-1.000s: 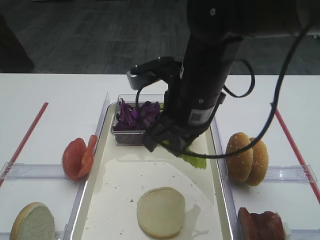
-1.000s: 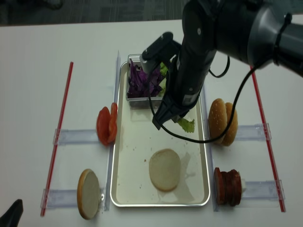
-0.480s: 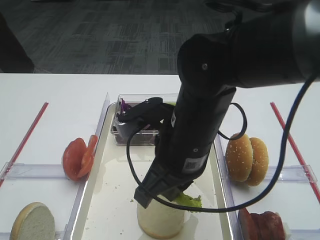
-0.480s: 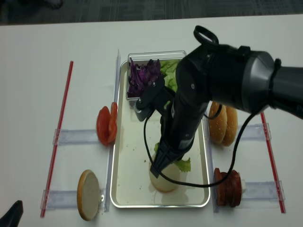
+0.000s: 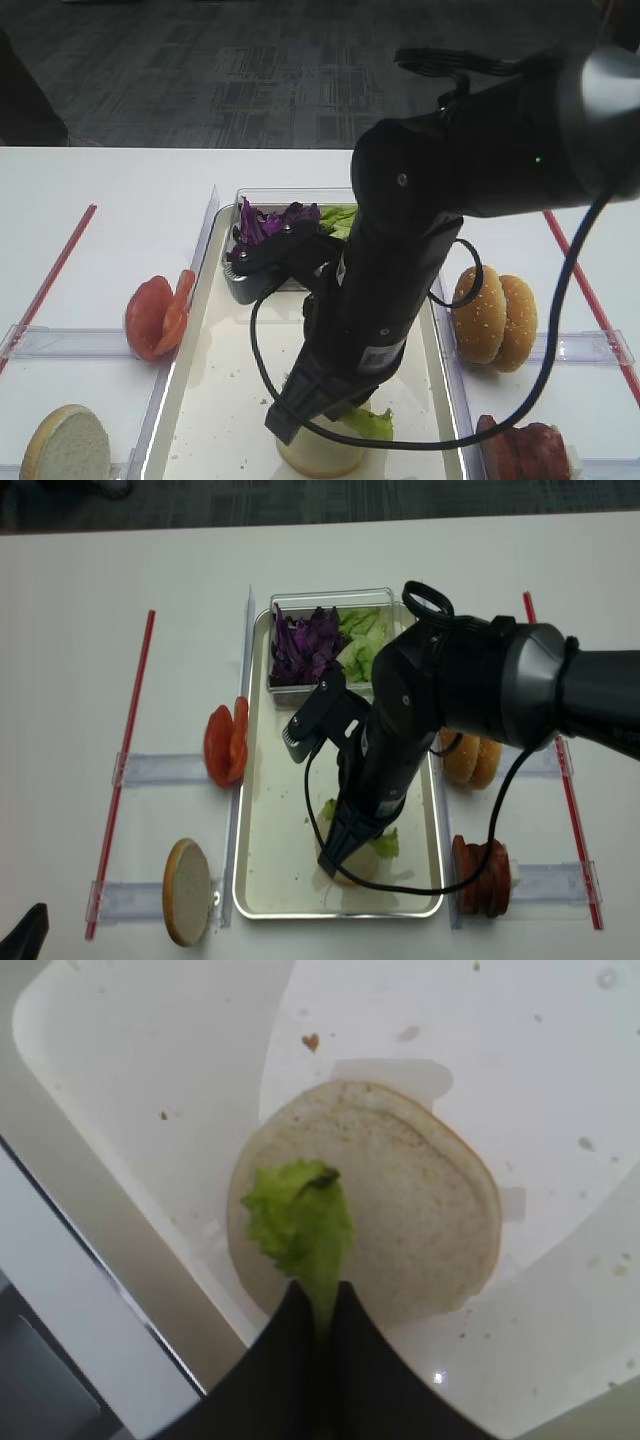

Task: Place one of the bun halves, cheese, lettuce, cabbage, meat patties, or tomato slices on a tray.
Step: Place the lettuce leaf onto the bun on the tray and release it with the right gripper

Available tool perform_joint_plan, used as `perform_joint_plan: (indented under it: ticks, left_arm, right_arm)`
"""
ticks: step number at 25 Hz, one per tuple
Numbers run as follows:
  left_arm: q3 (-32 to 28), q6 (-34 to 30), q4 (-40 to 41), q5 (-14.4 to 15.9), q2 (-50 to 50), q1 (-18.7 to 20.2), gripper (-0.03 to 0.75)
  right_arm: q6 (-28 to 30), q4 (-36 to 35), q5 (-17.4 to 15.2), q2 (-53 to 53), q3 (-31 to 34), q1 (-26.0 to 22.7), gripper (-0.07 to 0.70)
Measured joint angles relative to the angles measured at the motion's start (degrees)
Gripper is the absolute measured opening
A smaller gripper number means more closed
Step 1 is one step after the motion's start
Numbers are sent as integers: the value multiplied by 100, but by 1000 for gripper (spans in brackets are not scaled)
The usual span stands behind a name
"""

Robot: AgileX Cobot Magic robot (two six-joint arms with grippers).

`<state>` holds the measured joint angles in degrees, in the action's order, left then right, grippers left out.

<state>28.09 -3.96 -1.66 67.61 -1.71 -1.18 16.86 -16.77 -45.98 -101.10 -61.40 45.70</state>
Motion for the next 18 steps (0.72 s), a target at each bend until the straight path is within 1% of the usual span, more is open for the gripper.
perform_joint_plan:
  ticks: [7,11,18]
  left_arm:
    - [0,0,0,0,0,0,366]
    - [0,0,0,0,0,0,366]
    - [0,0,0,0,0,0,366]
  right_arm:
    - [90,-52,174,-168,0,0,50]
    - [250,-96,314,-219,0,0,50]
    - [338,-191,368,-450,0,0,50]
